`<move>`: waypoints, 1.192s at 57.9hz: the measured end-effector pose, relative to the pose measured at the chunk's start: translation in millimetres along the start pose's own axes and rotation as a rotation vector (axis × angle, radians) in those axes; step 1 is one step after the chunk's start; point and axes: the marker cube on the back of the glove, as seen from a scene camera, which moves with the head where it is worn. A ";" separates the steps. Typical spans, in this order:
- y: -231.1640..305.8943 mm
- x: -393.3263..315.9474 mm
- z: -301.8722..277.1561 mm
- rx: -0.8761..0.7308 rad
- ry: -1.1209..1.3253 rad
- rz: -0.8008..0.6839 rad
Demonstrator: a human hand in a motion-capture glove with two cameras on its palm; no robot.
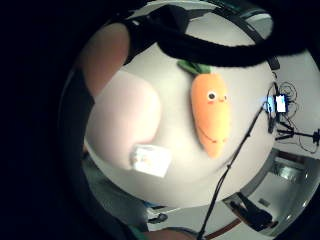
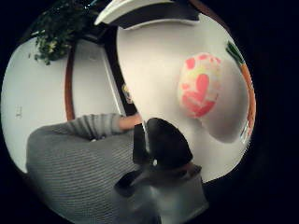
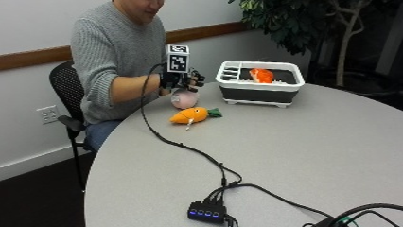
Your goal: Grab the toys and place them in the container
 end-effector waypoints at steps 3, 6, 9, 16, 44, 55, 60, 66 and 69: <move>-7.9 1.2 26.3 -0.049 0.037 0.036; -13.6 3.5 55.5 -0.105 0.059 0.032; -14.7 8.9 62.0 -0.088 0.017 0.009; -13.6 6.4 61.9 -0.065 0.061 0.006; -39.1 31.0 -122.3 0.303 -0.093 -0.150; -82.4 30.6 -190.4 0.352 -0.062 -0.051; -115.8 33.6 -186.8 0.339 -0.005 0.022; -181.3 49.2 -179.8 0.307 0.096 0.119; -217.7 55.7 -180.6 0.296 0.138 0.152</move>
